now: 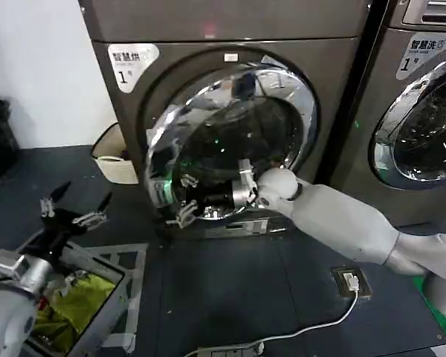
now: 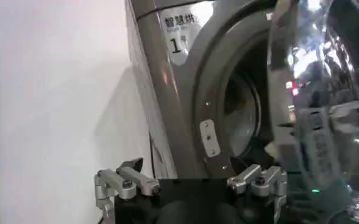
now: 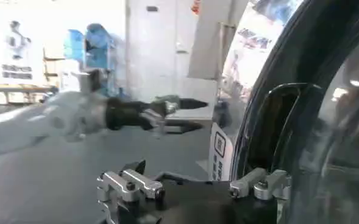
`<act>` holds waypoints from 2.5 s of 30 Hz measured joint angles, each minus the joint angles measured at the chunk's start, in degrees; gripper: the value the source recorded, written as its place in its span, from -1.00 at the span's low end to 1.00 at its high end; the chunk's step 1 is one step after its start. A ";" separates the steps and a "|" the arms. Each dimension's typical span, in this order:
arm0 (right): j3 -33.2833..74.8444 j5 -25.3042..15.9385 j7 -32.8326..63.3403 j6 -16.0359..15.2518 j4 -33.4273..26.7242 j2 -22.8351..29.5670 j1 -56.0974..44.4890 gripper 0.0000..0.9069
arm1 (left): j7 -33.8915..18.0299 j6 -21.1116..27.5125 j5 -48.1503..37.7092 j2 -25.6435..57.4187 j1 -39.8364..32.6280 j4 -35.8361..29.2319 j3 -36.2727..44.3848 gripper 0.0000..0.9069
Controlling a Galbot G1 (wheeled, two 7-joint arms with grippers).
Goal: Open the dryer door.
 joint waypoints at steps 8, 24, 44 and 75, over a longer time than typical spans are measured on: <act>-0.87 0.34 -8.05 1.15 4.61 -5.80 0.05 1.00 | 2.21 -2.27 -2.87 4.27 -2.28 1.82 2.35 1.00; 3.18 -1.69 -20.57 1.33 13.72 -20.58 -4.06 1.00 | 10.01 -6.09 -9.35 16.61 -8.52 2.89 13.57 1.00; 35.35 -5.77 -25.79 9.60 14.00 -42.59 -33.26 1.00 | 10.90 -6.22 -4.35 13.16 -37.87 10.65 49.64 1.00; 101.62 -18.02 3.60 20.66 -33.50 -29.39 -92.99 1.00 | 9.28 -6.04 1.01 -6.26 -52.23 17.96 67.29 1.00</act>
